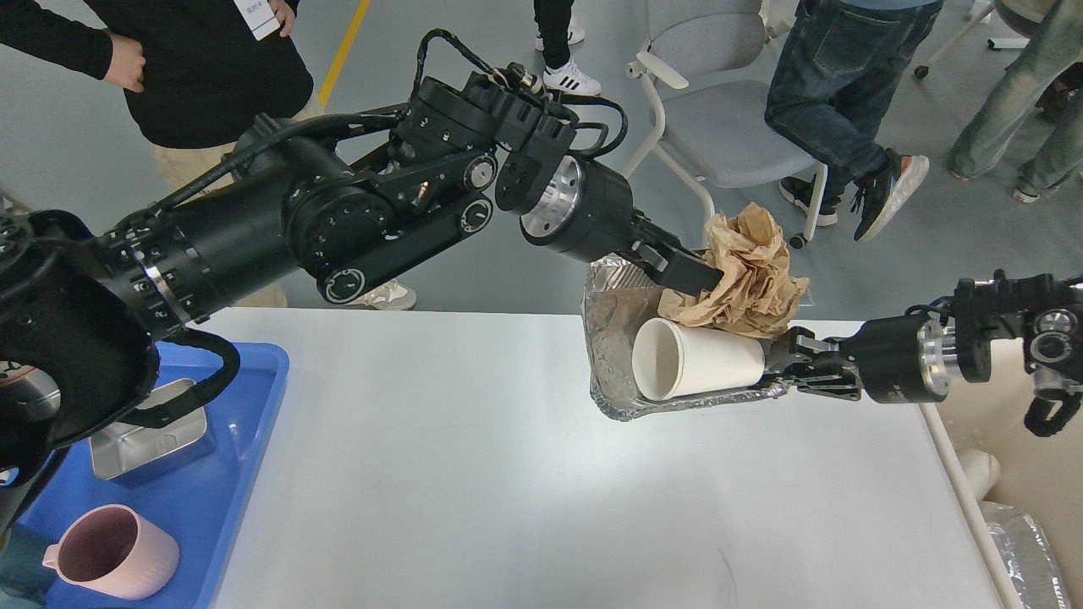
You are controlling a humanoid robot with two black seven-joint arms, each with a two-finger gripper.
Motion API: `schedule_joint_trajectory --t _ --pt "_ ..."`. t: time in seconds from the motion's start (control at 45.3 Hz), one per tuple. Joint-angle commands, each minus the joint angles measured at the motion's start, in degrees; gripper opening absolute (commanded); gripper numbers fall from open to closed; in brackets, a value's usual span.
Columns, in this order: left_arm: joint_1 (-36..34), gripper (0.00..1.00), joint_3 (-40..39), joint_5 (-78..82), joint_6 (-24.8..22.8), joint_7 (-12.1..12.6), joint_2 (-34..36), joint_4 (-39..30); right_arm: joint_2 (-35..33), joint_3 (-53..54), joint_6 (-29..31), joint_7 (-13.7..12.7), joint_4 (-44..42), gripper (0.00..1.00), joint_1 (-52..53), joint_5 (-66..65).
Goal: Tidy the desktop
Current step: 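Release the paper bag into the foil tray, then carry the foil tray with the right gripper into the white bin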
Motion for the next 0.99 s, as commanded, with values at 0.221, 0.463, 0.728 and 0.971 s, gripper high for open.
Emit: schedule_joint_trajectory --t 0.221,0.463,0.728,0.971 --pt "3.69 0.97 -5.48 -4.49 2.29 0.1 6.1 -2.46 -0.14 -0.14 0.01 -0.09 -1.95 0.0 -1.09 -0.09" --pt "15.81 0.97 -16.9 -10.02 3.35 -0.34 13.93 -4.67 -1.81 -0.23 0.01 -0.09 -1.86 0.0 -1.97 0.0" --pt "32.86 0.97 -32.1 -25.05 3.17 -0.87 25.09 -4.58 -1.98 -0.23 -0.61 -0.18 -1.95 0.0 -3.38 -0.09" --pt "47.89 0.97 -43.71 -49.21 3.35 0.62 30.72 -3.79 -1.98 -0.23 -1.49 -0.09 -1.95 0.0 -3.99 0.0"
